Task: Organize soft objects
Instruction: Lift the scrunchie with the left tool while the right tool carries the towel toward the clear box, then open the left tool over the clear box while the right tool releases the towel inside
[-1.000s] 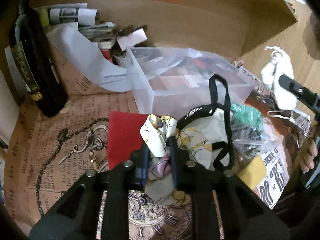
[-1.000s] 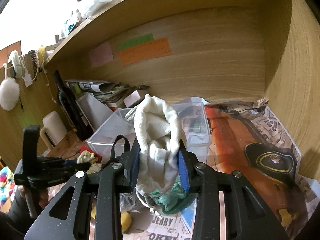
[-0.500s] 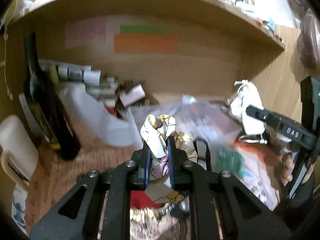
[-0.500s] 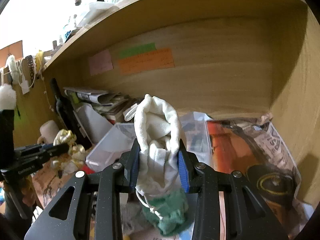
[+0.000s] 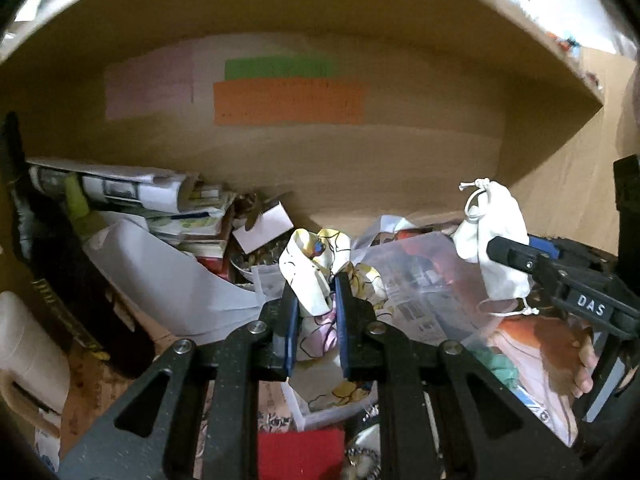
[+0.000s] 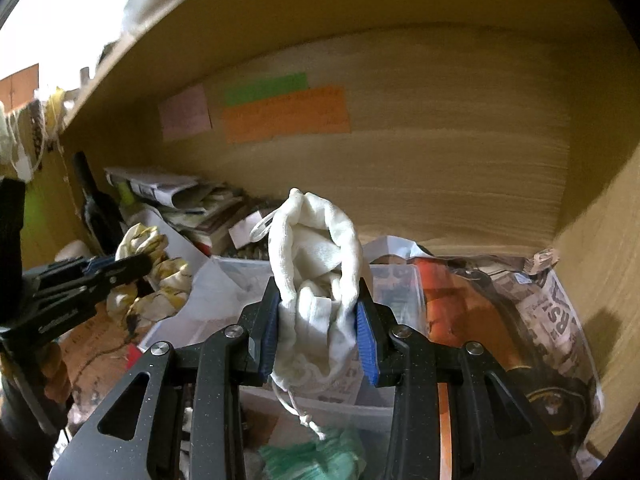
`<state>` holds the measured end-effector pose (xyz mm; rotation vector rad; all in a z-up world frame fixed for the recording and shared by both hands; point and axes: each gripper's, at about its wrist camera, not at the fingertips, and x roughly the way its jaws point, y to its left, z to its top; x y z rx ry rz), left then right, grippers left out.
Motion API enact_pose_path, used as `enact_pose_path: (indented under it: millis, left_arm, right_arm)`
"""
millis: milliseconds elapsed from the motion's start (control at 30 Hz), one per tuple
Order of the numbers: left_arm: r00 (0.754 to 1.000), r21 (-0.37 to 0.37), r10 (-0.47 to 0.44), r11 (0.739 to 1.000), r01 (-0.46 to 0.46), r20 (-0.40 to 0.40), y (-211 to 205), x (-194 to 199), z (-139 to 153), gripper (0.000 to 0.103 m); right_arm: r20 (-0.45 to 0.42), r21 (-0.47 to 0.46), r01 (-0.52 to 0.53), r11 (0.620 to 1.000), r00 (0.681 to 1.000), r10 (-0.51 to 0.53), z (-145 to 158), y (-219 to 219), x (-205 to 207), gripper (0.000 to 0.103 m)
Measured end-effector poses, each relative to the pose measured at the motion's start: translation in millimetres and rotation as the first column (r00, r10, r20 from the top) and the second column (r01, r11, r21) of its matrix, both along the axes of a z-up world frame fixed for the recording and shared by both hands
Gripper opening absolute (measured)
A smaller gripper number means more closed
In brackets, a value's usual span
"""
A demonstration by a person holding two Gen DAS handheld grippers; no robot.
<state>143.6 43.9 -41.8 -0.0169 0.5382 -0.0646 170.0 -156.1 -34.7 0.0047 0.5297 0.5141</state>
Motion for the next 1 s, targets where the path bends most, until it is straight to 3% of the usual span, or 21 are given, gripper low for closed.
enact_pose_path:
  millis: [267, 500, 633, 700, 767, 1000]
  left_arm:
    - [0.990, -0.026, -0.022, 0.999, 0.019, -0.142, 1.0, 49.9, -28.4, 0.014]
    - [0.972, -0.027, -0.041, 0.999, 0.036, -0.232, -6.3, 70.5, -49.0, 0.015]
    - [0.965, -0.024, -0.050, 0.999, 0.045, -0.259, -11.8, 75.1, -55.8, 0.025]
    - [0.962, -0.030, -0.053, 0.998, 0.046, -0.268, -13.1, 75.9, -57.4, 0.033]
    - [0.962, -0.031, -0.050, 0.999, 0.043, -0.267, -14.0, 74.7, -57.7, 0.039]
    - [0.981, -0.026, -0.004, 1.000, -0.001, -0.196, -12.0, 58.7, -39.9, 0.053]
  right_arm:
    - [-0.071, -0.095, -0.026, 0.995, 0.997, 0.020, -21.4, 21.7, 25.0, 0.032]
    - [-0.154, -0.167, -0.071, 0.983, 0.987, 0.046, -45.2, 37.6, 41.7, 0.032]
    - [-0.187, -0.199, -0.088, 0.976, 0.981, 0.051, -53.8, 43.2, 45.0, 0.033]
    - [-0.195, -0.203, -0.092, 0.975, 0.980, 0.052, -55.3, 44.0, 44.8, 0.040]
    - [-0.191, -0.201, -0.087, 0.976, 0.980, 0.047, -54.0, 43.2, 43.7, 0.055]
    - [-0.120, -0.172, -0.063, 0.983, 0.992, 0.042, -33.8, 37.4, 29.5, 0.069]
